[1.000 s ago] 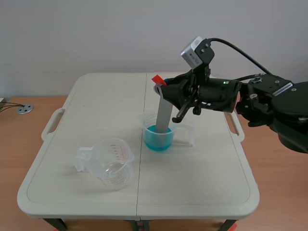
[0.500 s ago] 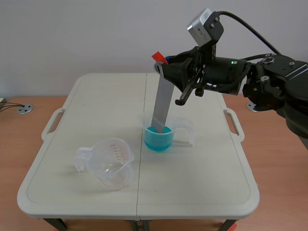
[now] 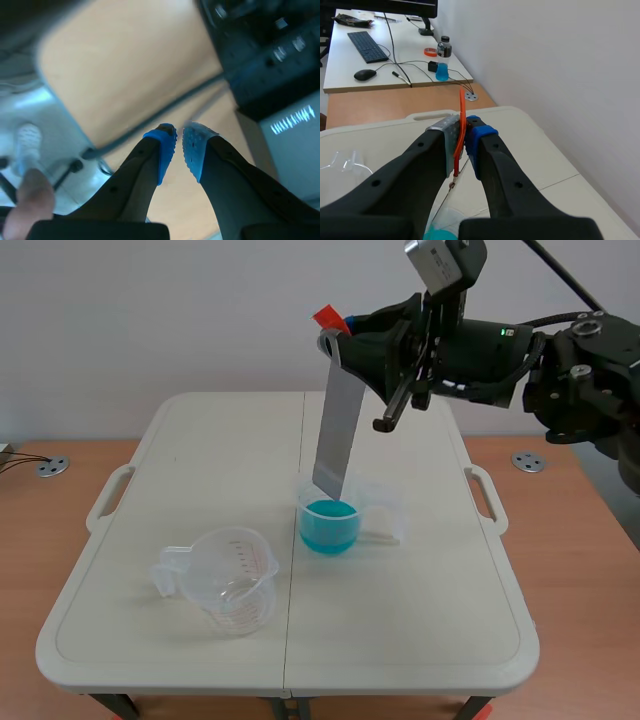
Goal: Hold the metal plate by the orange handle, dip it into the blue solution, take it out and point at it, then put the plate back in the beaker on the left.
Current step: 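Raise the plate and point at it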
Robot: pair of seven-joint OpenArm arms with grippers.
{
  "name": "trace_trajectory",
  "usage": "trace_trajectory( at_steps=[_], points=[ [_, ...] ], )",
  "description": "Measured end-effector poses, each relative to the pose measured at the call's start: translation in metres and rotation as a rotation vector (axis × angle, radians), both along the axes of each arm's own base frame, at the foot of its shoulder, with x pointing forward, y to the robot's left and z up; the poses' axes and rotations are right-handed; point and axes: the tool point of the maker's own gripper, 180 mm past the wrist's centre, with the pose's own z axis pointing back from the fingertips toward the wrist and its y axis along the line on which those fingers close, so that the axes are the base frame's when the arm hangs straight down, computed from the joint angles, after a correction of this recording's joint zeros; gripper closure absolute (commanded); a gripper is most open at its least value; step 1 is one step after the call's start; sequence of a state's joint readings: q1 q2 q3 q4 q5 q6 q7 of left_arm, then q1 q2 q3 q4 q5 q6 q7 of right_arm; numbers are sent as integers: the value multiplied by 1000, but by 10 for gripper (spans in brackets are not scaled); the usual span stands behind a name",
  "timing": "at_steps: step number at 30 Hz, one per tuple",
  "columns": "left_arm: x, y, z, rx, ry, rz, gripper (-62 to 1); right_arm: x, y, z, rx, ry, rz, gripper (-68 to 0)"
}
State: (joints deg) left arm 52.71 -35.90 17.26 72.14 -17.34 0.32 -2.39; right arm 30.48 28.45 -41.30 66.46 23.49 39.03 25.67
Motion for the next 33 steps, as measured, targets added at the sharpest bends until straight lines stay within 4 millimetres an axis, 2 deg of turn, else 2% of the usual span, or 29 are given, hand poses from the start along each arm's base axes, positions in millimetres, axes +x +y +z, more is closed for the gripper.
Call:
trace_trajectory(
  at_steps=[7, 12, 17, 24, 33],
  points=[
    [100, 34, 37, 67, -258, 23, -94, 8, -3, 19, 14, -35, -5, -13],
    [176, 44, 70, 96, -445, -40, -94, 14, -3, 32, 12, -68, -6, -13],
    [238, 48, 100, 111, -597, -70, -94, 15, -3, 31, 6, -63, -9, -13],
    [290, 10, 133, -13, -705, -183, -94, 15, -3, 30, -1, -60, -11, -13],
    [326, -64, 150, -173, -762, -356, -94, 16, -3, 28, -8, -56, -13, -13]
  ],
)
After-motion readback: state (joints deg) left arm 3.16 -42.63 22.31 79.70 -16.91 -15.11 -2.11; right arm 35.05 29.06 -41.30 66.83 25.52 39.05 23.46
